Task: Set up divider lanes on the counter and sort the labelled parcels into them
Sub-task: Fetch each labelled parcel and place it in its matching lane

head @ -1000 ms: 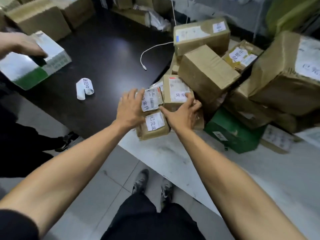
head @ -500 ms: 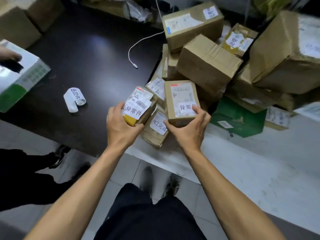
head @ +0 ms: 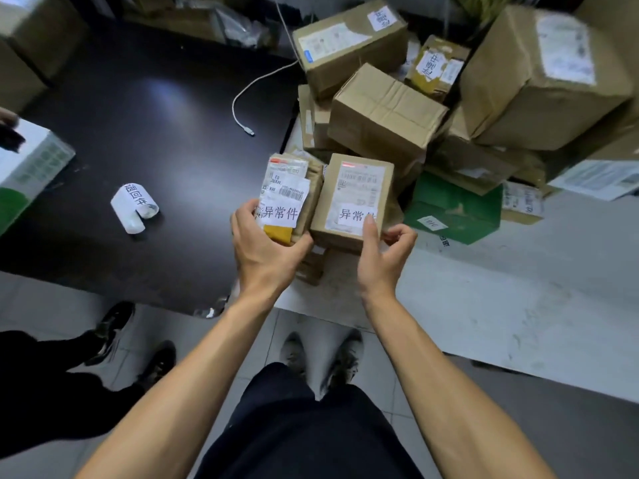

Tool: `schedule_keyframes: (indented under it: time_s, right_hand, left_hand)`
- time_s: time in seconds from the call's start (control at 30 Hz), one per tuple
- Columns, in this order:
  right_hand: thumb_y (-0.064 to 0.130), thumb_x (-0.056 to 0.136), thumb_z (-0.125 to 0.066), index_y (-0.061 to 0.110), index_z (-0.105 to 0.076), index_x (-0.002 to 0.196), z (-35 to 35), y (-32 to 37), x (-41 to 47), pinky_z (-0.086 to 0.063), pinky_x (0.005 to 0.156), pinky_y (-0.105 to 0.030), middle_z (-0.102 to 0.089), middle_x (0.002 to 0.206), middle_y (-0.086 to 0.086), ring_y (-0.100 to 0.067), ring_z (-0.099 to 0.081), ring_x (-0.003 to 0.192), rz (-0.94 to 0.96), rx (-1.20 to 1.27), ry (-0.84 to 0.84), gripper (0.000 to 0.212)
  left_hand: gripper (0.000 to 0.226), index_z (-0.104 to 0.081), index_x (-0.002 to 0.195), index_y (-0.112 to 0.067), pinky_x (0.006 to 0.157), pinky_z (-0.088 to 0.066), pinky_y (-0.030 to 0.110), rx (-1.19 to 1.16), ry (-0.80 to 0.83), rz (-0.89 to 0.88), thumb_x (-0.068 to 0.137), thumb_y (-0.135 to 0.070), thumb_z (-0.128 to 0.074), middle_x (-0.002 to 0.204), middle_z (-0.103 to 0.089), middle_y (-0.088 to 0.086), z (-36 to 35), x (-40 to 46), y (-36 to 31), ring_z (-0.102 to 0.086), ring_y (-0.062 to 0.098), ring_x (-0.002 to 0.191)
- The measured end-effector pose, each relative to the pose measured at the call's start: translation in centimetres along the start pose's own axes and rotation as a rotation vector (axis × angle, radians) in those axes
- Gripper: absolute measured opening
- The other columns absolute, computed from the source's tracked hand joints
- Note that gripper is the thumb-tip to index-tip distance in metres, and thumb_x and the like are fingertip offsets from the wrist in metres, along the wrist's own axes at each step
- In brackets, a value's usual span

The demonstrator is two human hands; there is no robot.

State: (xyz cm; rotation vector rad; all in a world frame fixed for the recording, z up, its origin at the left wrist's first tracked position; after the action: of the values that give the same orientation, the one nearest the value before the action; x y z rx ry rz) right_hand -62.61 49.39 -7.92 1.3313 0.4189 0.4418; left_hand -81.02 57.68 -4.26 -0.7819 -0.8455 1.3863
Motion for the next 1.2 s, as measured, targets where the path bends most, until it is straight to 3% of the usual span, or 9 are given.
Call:
schedule_keyframes:
  time_s: [0.07, 0.2, 0.3, 0.47, 0.67, 0.87, 1.03, 1.1, 1.2]
  right_hand:
    - [0.054, 0.083, -0.07, 0.037, -0.038, 0.096, 1.6, -0.4, -0.1, -0.05, 0.086, -0.038, -0.049, 0.113, -0.009, -0.02, -0.053, 0.101, -0.035, 0.024, -0.049, 0.038]
    - [0.055, 0.074, -0.073, 0.041, -0.036, 0.131, 5.0, -1.0, -0.7, -0.057, 0.088, -0.026, -0.048, 0.134, -0.008, -0.015, -0.058, 0.116, -0.138, 0.114, 0.027, 0.069]
    - [0.045, 0.077, -0.074, 0.039, -0.036, 0.137, 8.5, -0.9, -0.7, -0.058, 0.095, -0.036, -0.062, 0.129, -0.005, -0.02, -0.066, 0.116, -0.177, 0.22, 0.058, 0.071]
    - [0.029, 0.09, -0.073, 0.033, -0.035, 0.143, 17.3, -0.6, -0.8, -0.057, 0.077, -0.021, -0.065, 0.127, -0.006, -0.01, -0.072, 0.102, -0.17, 0.306, -0.047, 0.065]
    - [0.03, 0.086, -0.074, 0.029, -0.041, 0.143, 31.9, -1.1, -2.1, -0.056, 0.073, -0.018, -0.068, 0.123, -0.006, -0.01, -0.072, 0.101, -0.14, 0.339, -0.247, 0.066]
    - [0.038, 0.083, -0.075, 0.036, -0.041, 0.142, 49.1, -1.9, -4.1, -0.058, 0.091, -0.034, -0.07, 0.121, 0.0, -0.016, -0.07, 0.11, -0.106, 0.325, -0.382, 0.068]
    - [0.029, 0.091, -0.073, 0.03, -0.037, 0.148, 61.6, -1.9, -6.0, -0.058, 0.092, -0.033, -0.066, 0.128, 0.0, -0.014, -0.068, 0.113, -0.066, 0.332, -0.519, 0.067]
    - [0.026, 0.093, -0.071, 0.029, -0.038, 0.147, 65.5, -2.4, -6.6, -0.058, 0.09, -0.028, -0.063, 0.132, 0.0, -0.013, -0.066, 0.116, -0.044, 0.338, -0.571, 0.063]
    - [0.025, 0.096, -0.07, 0.033, -0.039, 0.141, 70.4, -3.3, -7.1, -0.058, 0.091, -0.029, -0.063, 0.134, 0.0, -0.011, -0.066, 0.115, -0.028, 0.355, -0.651, 0.056]
  left_hand:
    - [0.086, -0.046, 0.132, -0.013, 0.098, -0.052, 0.04, -0.015, 0.03, -0.015, 0.06, -0.04, -0.083, 0.124, -0.049, 0.001, -0.3, -0.9, -0.3, -0.053, 0.017, 0.114]
    - [0.083, -0.047, 0.136, -0.014, 0.096, -0.04, 0.019, -0.042, 0.071, -0.073, 0.064, -0.028, -0.087, 0.123, -0.046, -0.004, -1.5, -2.8, -1.7, -0.048, 0.01, 0.113]
    - [0.087, -0.048, 0.141, -0.015, 0.097, -0.038, 0.016, -0.034, 0.118, -0.14, 0.066, -0.028, -0.088, 0.123, -0.047, -0.002, -3.2, -4.6, -3.5, -0.048, 0.009, 0.113]
    - [0.09, -0.05, 0.146, -0.019, 0.087, -0.028, -0.005, -0.046, 0.224, -0.306, 0.067, -0.029, -0.091, 0.122, -0.049, 0.004, -7.4, -9.4, -8.1, -0.042, 0.002, 0.104]
    - [0.078, -0.057, 0.143, -0.024, 0.092, -0.048, 0.021, -0.136, 0.393, -0.421, 0.071, -0.028, -0.088, 0.119, -0.045, 0.004, -14.5, -20.0, -14.7, -0.043, 0.001, 0.1]
    - [0.072, -0.057, 0.144, -0.025, 0.098, -0.047, 0.021, -0.223, 0.515, -0.486, 0.079, -0.033, -0.084, 0.121, -0.044, 0.001, -22.2, -33.3, -21.9, -0.051, 0.01, 0.106]
    - [0.067, -0.058, 0.144, -0.025, 0.087, -0.034, -0.005, -0.267, 0.664, -0.558, 0.082, -0.035, -0.083, 0.122, -0.042, -0.002, -27.3, -43.2, -27.6, -0.05, 0.004, 0.101]
    - [0.067, -0.057, 0.144, -0.026, 0.089, -0.037, -0.002, -0.273, 0.726, -0.583, 0.083, -0.038, -0.082, 0.124, -0.043, -0.003, -29.3, -46.2, -29.3, -0.051, 0.003, 0.101]
    - [0.066, -0.056, 0.145, -0.029, 0.102, -0.046, 0.017, -0.258, 0.799, -0.64, 0.085, -0.043, -0.08, 0.13, -0.043, -0.003, -32.3, -50.2, -31.6, -0.051, 0.006, 0.11]
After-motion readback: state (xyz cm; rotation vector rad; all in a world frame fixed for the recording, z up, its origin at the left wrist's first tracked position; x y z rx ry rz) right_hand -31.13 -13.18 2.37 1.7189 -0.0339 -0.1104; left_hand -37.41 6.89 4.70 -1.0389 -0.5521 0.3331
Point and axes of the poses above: each hand's wrist, its own x-axis towards the middle knuckle, its own z-axis out of the back of the hand, y = z × x, the point moved 4 cm from there along x, towards the middle knuckle
